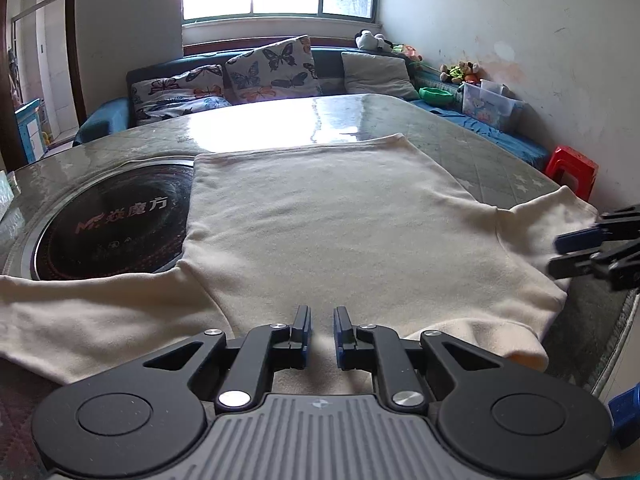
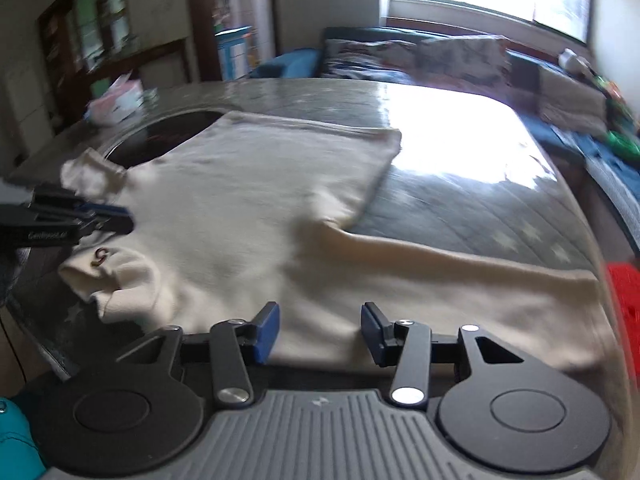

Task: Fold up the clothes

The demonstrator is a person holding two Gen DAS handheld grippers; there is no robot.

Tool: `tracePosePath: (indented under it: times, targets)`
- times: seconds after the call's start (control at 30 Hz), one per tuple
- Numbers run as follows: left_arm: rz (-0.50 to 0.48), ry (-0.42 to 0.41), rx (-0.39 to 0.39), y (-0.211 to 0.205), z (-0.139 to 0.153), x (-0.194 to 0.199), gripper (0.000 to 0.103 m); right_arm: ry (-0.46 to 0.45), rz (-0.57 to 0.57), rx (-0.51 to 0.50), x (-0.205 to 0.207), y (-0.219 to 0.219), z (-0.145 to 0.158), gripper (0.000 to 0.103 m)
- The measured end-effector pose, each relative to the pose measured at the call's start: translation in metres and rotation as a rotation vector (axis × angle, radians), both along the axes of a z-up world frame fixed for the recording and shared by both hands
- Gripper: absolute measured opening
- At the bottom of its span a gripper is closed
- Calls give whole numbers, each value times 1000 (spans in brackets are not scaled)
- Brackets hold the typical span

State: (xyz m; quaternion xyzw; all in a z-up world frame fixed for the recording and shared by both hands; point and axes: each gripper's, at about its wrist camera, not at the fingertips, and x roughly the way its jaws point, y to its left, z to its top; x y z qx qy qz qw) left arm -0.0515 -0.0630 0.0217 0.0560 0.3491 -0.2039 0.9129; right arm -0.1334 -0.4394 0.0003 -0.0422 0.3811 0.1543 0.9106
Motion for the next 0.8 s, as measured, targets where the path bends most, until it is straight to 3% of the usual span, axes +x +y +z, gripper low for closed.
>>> tracePosePath:
  times: [0.37,0.6,0.7,0.8]
  targets:
    - [-88,-46,-26,-37,21,-4,14,-15,-435,-56,6,-110,-10,43]
    - [-145,-46,-25,-62,21,-8,16,-28,-537,-47,9,-137,-14,43]
    - [-165,-43,-24,-71,20,-11,21,-35,-543,-25,8,-139,-17,34]
    - [-186,-43,-16,-79,18,-15,27,-44,-531,-1,7,-138,-16,13]
